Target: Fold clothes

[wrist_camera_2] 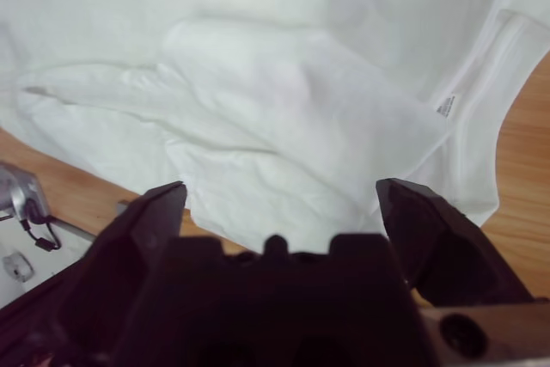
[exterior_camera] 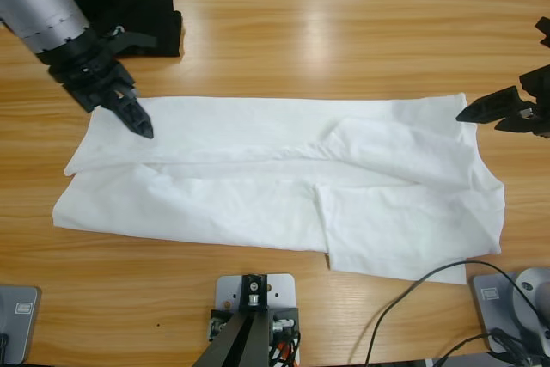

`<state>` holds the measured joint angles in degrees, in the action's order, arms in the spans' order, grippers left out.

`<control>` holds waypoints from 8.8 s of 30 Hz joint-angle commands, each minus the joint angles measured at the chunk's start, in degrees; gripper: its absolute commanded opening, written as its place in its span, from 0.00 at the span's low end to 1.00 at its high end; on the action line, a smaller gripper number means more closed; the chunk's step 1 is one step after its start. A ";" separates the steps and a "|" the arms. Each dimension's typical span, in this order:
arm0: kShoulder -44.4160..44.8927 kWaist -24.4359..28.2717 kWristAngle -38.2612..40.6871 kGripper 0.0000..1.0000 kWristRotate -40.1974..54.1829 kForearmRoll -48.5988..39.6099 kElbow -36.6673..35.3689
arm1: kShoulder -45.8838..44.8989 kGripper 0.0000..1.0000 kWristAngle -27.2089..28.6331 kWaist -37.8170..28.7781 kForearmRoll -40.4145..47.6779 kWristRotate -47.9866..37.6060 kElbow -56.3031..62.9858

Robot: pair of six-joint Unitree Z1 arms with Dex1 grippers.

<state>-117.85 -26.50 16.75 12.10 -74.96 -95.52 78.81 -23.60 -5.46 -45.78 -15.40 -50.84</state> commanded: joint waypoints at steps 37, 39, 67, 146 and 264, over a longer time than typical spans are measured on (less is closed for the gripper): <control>-9.09 -14.97 20.82 0.89 10.03 -1.66 3.18 | -2.45 0.76 5.64 -4.61 4.21 -3.50 4.52; -4.21 -14.65 18.88 0.91 9.47 -1.17 1.75 | -2.80 0.57 6.45 -5.30 6.39 -3.50 4.61; -0.11 -14.28 9.18 0.94 -1.59 4.30 1.65 | 26.87 0.71 -1.39 -6.93 14.03 5.13 -2.91; 5.35 -14.19 8.44 0.94 -1.73 6.85 9.56 | 33.75 0.85 -4.28 -14.72 -0.38 21.48 -15.52; 7.55 -14.19 8.56 0.95 -2.34 11.12 15.96 | 5.60 1.00 1.40 -3.54 10.55 -10.97 6.95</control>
<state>-111.29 -40.86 25.28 10.51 -64.55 -81.29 82.68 -12.49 -23.18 -40.03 -24.71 -54.18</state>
